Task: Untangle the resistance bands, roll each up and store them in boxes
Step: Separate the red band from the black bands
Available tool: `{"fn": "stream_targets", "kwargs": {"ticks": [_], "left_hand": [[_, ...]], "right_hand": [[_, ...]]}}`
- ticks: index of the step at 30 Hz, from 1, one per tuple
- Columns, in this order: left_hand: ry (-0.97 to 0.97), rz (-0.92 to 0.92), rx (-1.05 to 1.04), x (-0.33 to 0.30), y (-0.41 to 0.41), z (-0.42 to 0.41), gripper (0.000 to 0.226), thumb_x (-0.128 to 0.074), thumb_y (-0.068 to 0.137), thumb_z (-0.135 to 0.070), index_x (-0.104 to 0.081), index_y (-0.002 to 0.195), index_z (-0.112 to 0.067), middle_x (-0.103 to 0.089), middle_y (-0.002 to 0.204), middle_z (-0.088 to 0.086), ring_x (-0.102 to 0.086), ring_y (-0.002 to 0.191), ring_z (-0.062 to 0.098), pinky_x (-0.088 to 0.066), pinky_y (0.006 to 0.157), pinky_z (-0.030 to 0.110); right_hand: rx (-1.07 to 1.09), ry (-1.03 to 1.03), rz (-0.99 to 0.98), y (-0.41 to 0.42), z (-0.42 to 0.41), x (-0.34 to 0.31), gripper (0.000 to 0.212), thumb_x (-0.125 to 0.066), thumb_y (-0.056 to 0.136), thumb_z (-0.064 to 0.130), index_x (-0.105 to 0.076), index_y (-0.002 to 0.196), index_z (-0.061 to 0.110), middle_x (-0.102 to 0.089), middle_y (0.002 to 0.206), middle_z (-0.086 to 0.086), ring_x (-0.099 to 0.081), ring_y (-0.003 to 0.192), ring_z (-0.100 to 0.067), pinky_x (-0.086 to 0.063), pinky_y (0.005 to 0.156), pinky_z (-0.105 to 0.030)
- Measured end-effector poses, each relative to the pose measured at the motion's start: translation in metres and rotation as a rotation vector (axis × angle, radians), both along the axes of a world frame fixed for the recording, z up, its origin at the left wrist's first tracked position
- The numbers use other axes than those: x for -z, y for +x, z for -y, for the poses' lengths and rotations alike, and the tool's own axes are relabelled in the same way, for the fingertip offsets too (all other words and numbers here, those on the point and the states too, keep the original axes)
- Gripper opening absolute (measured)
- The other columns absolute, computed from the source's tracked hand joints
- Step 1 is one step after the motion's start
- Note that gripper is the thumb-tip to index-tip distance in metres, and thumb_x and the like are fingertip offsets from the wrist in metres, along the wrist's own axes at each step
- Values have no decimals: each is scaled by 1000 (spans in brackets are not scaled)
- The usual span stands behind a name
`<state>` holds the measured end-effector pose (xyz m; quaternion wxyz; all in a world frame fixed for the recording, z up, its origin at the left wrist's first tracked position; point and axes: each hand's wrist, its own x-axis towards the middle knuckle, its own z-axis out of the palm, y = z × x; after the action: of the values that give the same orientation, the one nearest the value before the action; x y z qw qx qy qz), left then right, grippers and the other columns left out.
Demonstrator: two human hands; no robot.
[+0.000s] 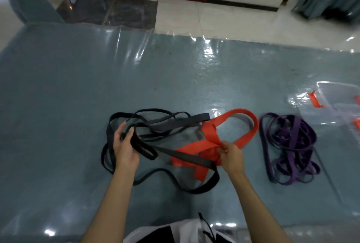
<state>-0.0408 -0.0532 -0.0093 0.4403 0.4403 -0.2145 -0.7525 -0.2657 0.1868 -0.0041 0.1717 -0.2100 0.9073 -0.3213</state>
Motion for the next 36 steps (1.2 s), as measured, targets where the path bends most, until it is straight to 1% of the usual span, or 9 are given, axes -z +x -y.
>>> {"fn": "stream_targets", "kwargs": {"ticks": [6,10,13,15,19,22,26,32,36], "left_hand": [[-24,118,157,-7,8,4,31,-65,101,-4,-68,128,-18,-70,112,12,-68,81,15,-61,76,28],[-210,644,475,-4,7,-8,30,-68,101,-10,-64,127,-22,-63,136,11,-63,118,28,-54,104,47],[-311,891,785,3,0,-27,52,-66,101,-18,-46,149,-26,-56,144,12,-58,120,30,-51,103,45],[-301,991,924,8,-9,-41,72,-65,101,-26,-28,162,-30,-41,159,16,-45,139,36,-41,116,49],[-403,1385,938,4,-32,-75,88,-63,102,-33,-5,167,-35,27,168,25,21,159,39,1,128,63],[-684,1279,936,5,-55,-108,96,-70,96,-34,-6,167,-36,27,170,20,20,160,36,-1,128,58],[-883,1030,1313,8,-103,-152,124,-86,82,-41,6,165,-45,20,174,9,0,162,34,-14,128,48],[-1088,1010,1419,27,-162,-208,138,-86,78,-45,28,156,-44,19,174,10,1,162,35,-14,128,59],[-1345,1078,1397,34,-189,-234,127,-73,85,-28,33,153,-46,12,175,10,6,163,32,-6,128,62]], "right_hand": [[481,-288,-133,-40,-39,-25,19,-62,94,4,-74,108,0,-75,99,-18,-68,91,-27,-51,82,-38],[566,-547,-87,-67,-50,-48,20,-52,95,-7,-65,95,10,-67,89,-13,-58,86,-20,-56,83,-52],[482,-519,-139,-78,-54,-58,14,-53,94,-1,-61,91,10,-67,85,-9,-57,84,-15,-51,79,-46],[421,-539,-111,-77,-56,-63,15,-51,96,-2,-63,96,7,-69,90,-16,-58,86,-16,-52,79,-48],[250,-613,-64,-71,-59,-79,28,-52,99,-7,-69,110,12,-71,96,-3,-61,88,-6,-53,80,-30],[114,-640,47,-70,-70,-82,33,-55,100,-8,-68,125,9,-73,115,-10,-65,100,-8,-56,88,-24],[50,-629,306,-68,-91,-79,34,-54,101,-8,-65,131,3,-70,115,-8,-65,101,-15,-56,83,-25],[-42,-454,519,-65,-149,-85,37,-66,93,11,-79,113,39,-81,102,8,-74,88,-4,-57,72,-19],[-78,-381,632,-73,-193,-78,41,-64,87,16,-79,120,34,-79,114,-11,-71,101,-21,-58,90,-41]]}}
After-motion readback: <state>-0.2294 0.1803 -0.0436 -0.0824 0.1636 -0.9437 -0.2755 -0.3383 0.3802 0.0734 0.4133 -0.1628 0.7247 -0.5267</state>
